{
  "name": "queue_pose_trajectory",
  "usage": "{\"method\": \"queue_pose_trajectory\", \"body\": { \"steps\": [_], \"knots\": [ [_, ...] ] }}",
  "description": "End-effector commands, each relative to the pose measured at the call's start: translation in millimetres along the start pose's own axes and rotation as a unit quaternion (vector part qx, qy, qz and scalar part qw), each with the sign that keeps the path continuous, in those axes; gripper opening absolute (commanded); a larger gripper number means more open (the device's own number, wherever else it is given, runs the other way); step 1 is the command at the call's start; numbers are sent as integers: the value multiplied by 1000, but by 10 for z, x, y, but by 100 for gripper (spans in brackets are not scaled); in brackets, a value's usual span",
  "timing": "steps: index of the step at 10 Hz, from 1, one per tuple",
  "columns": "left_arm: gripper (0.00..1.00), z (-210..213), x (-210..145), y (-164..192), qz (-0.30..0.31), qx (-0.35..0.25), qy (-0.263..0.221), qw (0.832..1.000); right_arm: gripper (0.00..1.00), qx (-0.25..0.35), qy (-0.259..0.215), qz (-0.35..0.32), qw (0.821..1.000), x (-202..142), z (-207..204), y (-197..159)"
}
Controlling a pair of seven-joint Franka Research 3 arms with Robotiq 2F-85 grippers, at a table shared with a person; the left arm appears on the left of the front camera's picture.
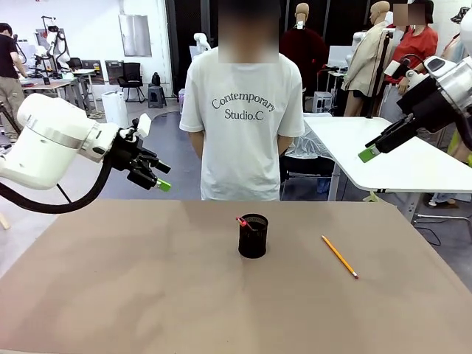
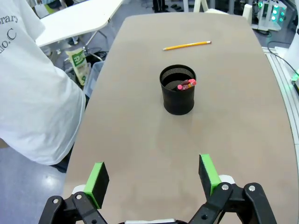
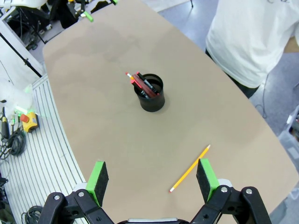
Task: Place the pens into the pen holder.
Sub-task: Pick up a writing instrument from the table and place it into the Pen holder.
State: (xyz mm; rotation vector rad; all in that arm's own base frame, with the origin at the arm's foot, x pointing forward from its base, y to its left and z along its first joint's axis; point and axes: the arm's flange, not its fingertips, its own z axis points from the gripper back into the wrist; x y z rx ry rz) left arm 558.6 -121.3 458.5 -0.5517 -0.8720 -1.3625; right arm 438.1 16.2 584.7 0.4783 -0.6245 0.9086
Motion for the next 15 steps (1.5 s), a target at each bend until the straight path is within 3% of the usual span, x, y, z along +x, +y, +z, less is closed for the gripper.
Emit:
{"method": "queue_pose_trajectory", "body": {
  "steps": [1,12,15],
  "knots": [
    [100,10,4,6,-1,1,2,1000,100,3,-6,2,1000,9,6,-1],
    [100,10,4,6,-1,1,2,1000,100,0,0,0,1000,0,0,0],
    [100,10,4,6,-1,1,2,1000,100,-82,103,-96,987,24,-338,99]
  ]
}}
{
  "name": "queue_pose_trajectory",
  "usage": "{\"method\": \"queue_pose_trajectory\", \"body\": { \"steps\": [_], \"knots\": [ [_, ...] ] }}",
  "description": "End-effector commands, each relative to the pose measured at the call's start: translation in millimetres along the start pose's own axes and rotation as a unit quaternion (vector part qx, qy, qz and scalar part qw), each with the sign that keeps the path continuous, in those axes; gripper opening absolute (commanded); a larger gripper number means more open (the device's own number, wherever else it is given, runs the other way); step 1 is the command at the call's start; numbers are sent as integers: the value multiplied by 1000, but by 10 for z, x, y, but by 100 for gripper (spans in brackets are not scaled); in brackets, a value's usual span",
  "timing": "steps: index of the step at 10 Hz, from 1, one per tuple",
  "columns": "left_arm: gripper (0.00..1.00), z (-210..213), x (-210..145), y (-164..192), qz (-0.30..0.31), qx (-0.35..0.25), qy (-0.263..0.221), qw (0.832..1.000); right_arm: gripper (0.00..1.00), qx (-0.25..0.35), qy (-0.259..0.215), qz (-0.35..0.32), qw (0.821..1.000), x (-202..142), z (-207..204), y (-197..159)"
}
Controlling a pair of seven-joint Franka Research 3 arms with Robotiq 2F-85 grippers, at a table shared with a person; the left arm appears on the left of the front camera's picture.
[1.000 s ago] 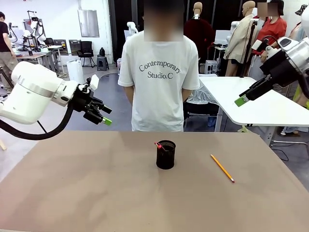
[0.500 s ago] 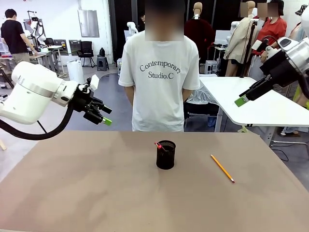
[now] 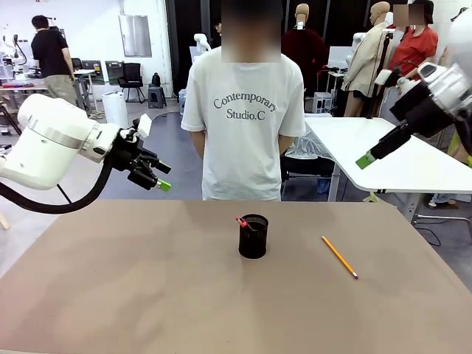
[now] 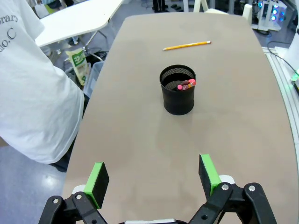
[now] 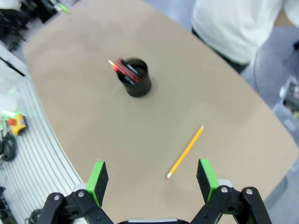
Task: Place the pens into the pen holder.
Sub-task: Pick up a writing instrument from the table and place it into the Pen holder.
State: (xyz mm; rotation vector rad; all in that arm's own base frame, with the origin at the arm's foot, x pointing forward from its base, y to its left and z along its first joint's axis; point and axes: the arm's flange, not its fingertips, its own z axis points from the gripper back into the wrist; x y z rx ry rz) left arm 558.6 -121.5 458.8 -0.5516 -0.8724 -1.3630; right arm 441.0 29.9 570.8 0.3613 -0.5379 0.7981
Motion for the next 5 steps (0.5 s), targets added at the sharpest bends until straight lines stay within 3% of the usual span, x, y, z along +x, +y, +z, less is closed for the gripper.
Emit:
{"method": "queue_pose_trajectory", "body": {
  "steps": [1,3,5],
  "knots": [
    [100,10,1,5,-1,0,2,1000,100,-47,85,-65,993,108,-216,83],
    [100,10,1,5,-1,0,2,1000,100,-26,137,-81,987,203,-498,95],
    [100,10,1,5,-1,0,2,1000,100,-53,173,-99,978,286,-857,6]
  ]
}}
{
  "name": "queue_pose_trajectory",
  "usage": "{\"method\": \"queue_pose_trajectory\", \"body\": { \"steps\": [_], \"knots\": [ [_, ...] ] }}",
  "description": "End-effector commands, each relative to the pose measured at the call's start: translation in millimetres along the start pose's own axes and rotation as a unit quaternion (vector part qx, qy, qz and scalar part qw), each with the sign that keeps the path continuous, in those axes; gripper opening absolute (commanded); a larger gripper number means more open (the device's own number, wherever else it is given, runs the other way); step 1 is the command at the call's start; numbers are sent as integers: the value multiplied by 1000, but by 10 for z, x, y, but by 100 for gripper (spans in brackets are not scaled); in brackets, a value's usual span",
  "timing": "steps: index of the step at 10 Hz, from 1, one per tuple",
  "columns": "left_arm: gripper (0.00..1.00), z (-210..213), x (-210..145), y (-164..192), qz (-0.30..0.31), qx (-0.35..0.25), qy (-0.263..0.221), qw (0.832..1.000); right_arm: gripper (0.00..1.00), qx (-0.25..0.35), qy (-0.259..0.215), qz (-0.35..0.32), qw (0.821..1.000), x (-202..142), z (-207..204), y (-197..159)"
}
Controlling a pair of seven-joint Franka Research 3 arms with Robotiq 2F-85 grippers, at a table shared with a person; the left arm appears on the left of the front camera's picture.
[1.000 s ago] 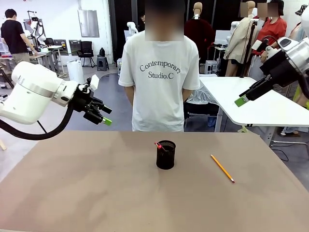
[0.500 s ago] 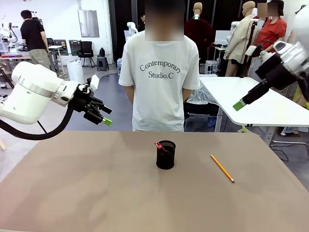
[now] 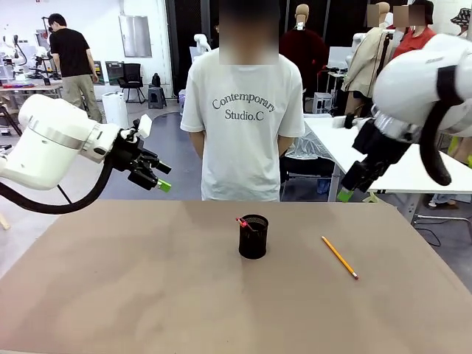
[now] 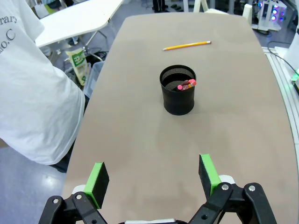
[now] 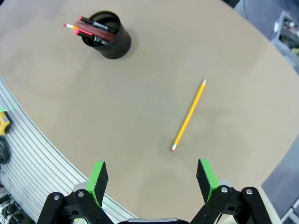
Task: Place the pens into the pen holder.
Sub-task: Pick up a writing instrument from the table and place it into the Pen holder.
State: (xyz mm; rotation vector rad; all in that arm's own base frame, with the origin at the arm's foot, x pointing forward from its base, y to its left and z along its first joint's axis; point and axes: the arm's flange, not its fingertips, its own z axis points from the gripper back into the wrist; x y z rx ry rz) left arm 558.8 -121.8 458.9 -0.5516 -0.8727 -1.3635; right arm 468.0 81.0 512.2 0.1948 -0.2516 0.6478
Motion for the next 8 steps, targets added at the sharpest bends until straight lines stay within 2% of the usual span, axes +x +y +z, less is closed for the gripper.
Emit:
{"method": "queue_pose_trajectory", "body": {
  "steps": [1,3,7,8],
  "knots": [
    [100,11,-2,4,0,1,2,1000,100,0,28,-14,1000,223,-126,27],
    [100,11,-2,4,0,1,2,1000,100,-57,50,-26,997,312,-459,19],
    [100,11,-2,4,0,1,2,1000,100,-144,50,-15,988,301,-972,-62],
    [100,11,-2,4,0,1,2,1000,100,-133,39,-23,990,325,-1071,-106]
  ]
}}
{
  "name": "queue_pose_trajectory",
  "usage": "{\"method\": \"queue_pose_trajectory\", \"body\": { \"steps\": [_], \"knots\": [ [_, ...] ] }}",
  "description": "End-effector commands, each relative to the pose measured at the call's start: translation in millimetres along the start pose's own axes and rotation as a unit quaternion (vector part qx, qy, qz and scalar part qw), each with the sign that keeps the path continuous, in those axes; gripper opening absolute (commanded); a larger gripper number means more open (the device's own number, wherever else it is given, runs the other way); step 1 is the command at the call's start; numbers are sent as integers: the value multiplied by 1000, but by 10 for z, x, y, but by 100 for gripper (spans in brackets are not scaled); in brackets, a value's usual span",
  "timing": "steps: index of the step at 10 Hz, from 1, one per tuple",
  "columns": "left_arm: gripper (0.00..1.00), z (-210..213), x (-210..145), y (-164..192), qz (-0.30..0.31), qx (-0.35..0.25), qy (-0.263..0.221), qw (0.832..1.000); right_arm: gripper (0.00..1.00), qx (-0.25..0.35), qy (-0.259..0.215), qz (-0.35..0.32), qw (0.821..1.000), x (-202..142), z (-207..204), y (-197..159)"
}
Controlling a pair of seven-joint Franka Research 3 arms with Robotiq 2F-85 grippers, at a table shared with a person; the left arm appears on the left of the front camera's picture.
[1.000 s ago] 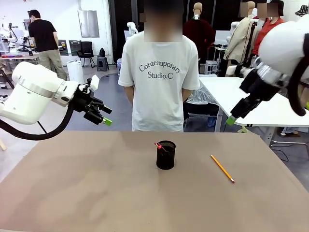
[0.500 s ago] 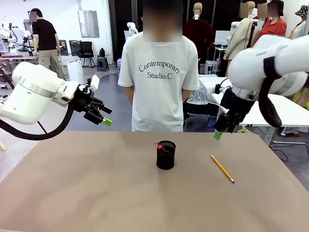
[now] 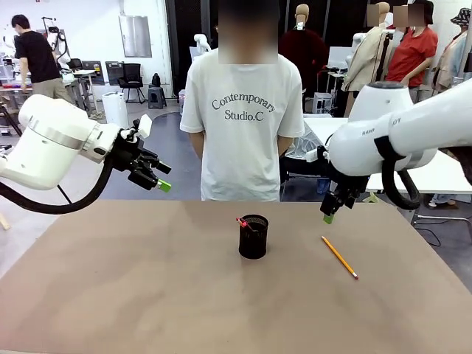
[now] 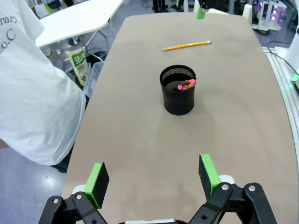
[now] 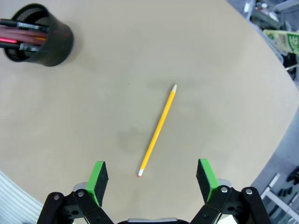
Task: Place the pens into the pen holder.
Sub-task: Pick up a writing instrument from the table and place it into the Pen holder.
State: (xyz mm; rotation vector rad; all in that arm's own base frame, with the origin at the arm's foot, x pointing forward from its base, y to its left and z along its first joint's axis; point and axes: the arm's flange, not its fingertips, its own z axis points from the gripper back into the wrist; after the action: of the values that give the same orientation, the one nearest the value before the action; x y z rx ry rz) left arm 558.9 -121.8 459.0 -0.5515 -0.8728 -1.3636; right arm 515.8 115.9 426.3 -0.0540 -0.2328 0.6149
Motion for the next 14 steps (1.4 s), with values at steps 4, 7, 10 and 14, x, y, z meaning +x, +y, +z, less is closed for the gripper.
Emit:
{"method": "queue_pose_trajectory", "body": {
  "steps": [4,7,10,14],
  "knots": [
    [100,11,-3,3,0,0,2,1000,100,0,0,0,1000,0,0,0],
    [100,11,-3,3,0,0,2,1000,100,0,0,0,1000,0,0,0],
    [100,11,-3,3,0,0,2,1000,100,0,0,0,1000,0,0,0],
    [100,11,-3,3,0,0,2,1000,100,15,28,13,999,172,-404,45]
  ]
}}
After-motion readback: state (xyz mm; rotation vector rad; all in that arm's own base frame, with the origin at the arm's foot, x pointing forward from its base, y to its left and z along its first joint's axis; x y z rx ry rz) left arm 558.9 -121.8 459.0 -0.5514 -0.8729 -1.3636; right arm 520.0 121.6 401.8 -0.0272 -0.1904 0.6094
